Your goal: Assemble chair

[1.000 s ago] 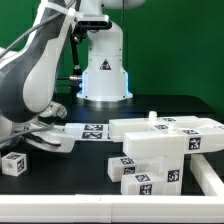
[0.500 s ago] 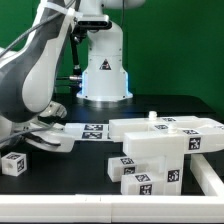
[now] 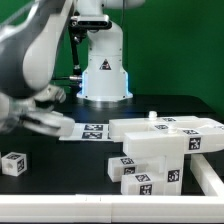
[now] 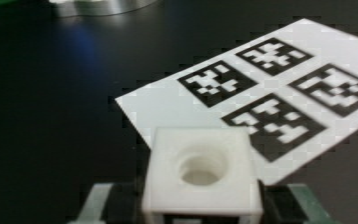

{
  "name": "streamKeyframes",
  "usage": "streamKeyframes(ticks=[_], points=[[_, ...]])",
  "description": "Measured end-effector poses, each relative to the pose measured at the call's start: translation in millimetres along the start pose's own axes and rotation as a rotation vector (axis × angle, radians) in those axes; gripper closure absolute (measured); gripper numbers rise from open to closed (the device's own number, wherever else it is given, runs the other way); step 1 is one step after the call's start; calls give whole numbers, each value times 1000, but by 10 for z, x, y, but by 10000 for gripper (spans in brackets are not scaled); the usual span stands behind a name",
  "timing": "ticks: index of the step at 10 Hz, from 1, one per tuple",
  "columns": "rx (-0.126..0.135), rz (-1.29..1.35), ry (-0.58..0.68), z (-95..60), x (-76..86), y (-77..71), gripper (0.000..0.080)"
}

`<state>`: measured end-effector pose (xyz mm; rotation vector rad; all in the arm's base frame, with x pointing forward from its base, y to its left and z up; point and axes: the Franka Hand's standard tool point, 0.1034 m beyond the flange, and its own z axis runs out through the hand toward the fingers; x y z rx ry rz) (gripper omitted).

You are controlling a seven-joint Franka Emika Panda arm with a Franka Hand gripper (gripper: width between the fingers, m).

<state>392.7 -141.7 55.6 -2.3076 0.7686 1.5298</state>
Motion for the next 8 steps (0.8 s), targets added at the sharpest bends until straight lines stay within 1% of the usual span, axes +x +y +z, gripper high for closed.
streamKeyframes(ticks=[1, 2, 3, 4, 5, 6, 7, 8], points=[[17, -22, 0, -120, -170, -10, 518], [10, -52, 70, -281, -198, -17, 518], [-9, -115, 236, -489, -270, -100, 518], [18, -140, 331, -422, -376, -146, 518], [29, -139, 399, -408, -337, -126, 518], [26, -144, 482, -466, -263, -146, 518], [9, -166, 563, -494, -98, -137, 518], [-13, -186, 676, -609, 32, -161, 518]])
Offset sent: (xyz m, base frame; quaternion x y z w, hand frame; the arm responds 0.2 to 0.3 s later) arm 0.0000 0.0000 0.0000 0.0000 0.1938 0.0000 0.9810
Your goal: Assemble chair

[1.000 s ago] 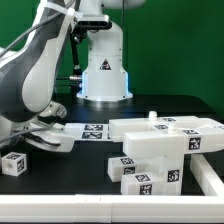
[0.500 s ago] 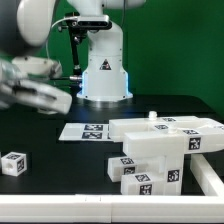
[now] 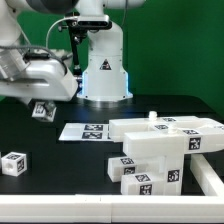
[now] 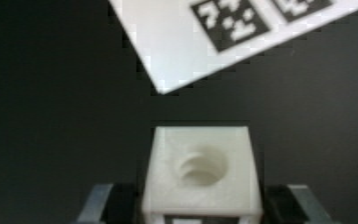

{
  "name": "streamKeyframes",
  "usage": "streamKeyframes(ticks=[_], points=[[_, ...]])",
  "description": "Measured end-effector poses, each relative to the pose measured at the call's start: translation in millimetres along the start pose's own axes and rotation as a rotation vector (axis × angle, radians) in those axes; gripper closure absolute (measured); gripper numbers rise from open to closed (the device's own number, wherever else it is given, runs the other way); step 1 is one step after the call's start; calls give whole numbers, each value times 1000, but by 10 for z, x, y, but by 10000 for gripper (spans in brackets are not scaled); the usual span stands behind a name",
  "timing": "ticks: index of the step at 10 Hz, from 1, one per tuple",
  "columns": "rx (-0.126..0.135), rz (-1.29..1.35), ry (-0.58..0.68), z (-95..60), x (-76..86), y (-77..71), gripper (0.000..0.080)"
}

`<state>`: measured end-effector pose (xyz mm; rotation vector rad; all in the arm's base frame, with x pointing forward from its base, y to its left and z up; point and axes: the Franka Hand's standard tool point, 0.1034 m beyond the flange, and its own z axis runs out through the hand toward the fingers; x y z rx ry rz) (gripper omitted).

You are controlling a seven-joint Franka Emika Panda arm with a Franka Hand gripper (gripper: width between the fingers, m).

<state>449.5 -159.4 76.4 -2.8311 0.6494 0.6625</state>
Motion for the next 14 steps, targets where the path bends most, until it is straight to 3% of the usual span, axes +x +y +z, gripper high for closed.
streamKeyframes(ticks=[1, 3, 7, 11, 14], points=[[-26, -28, 117, -1, 123, -1, 518], [-69, -18, 303, 239, 163, 16, 518], [-128, -6, 534, 584, -43, -94, 518], [-153, -30, 587, 694, -124, -181, 518], [-146, -28, 596, 712, -138, -282, 517]])
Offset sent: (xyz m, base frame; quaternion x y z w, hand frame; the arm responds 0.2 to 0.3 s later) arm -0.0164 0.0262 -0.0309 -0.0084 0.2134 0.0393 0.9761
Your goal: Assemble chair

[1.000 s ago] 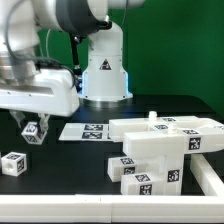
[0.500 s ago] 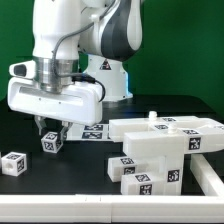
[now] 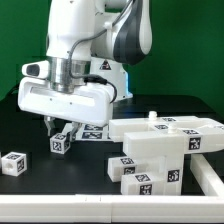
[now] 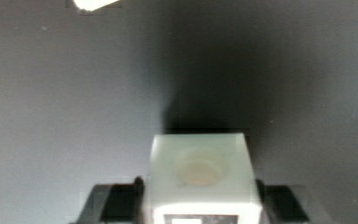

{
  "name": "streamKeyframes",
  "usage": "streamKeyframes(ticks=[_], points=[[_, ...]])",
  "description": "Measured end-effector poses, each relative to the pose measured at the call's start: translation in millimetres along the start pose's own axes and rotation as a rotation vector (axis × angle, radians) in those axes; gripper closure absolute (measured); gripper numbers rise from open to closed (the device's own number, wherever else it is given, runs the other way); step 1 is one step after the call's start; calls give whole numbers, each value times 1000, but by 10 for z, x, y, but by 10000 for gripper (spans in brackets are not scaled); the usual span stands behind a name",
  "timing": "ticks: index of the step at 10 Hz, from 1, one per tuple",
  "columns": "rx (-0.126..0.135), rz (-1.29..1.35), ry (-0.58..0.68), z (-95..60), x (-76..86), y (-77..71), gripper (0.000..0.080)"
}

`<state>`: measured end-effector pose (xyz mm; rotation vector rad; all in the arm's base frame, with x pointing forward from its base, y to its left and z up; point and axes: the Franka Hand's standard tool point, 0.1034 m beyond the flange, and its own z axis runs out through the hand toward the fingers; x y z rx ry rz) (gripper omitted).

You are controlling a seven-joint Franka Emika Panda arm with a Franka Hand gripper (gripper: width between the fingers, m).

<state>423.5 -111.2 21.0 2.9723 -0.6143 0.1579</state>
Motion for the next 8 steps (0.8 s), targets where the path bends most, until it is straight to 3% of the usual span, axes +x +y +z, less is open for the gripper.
streamKeyframes(ticks=[1, 3, 4, 5, 6, 8], points=[[0, 0, 0, 0, 0, 0, 517], [5, 0, -21, 11, -21, -11, 286], [20, 1, -68, 9, -22, -20, 286], [53, 8, -131, -61, 82, -5, 194], [79, 27, -181, -126, 229, -4, 159], [95, 13, -377, -194, 388, -28, 151]])
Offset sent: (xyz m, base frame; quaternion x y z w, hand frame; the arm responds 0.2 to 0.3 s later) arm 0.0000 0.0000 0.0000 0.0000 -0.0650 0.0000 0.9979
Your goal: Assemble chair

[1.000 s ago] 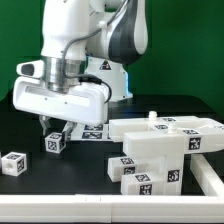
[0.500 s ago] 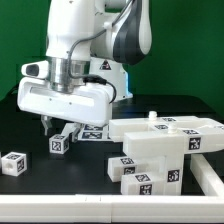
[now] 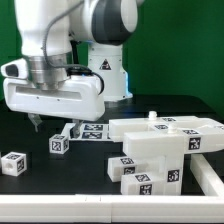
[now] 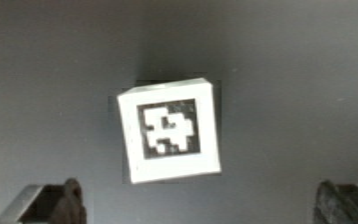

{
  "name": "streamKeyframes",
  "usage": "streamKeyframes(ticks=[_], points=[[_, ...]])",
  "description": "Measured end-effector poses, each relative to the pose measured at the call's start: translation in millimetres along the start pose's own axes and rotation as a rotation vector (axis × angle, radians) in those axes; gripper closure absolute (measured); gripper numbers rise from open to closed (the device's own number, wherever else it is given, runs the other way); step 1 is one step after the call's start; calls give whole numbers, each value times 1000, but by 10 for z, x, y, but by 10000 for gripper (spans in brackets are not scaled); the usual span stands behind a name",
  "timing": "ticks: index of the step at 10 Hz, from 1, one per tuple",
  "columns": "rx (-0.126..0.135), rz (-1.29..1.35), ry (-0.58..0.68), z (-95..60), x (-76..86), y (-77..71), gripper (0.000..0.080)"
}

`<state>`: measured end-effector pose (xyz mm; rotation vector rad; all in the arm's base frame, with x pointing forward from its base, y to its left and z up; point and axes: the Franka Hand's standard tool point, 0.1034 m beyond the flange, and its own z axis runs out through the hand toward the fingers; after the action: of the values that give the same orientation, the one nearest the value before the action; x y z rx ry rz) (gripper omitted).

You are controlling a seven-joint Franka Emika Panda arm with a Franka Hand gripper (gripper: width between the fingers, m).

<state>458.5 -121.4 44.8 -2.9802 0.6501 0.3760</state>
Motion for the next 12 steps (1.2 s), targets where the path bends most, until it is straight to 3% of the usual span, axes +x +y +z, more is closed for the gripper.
streamKeyframes(ticks=[1, 2, 5, 6, 8, 11, 12], points=[[10, 18, -123, -30, 28, 5, 151], [3, 14, -196, -44, 37, -32, 150], [16, -2, -358, 2, -20, 10, 150], [41, -58, -441, 32, -40, 44, 150], [68, -66, -566, 37, -65, 112, 150], [62, -41, -802, 67, -183, 176, 150], [56, -30, -817, 129, -129, 147, 150]])
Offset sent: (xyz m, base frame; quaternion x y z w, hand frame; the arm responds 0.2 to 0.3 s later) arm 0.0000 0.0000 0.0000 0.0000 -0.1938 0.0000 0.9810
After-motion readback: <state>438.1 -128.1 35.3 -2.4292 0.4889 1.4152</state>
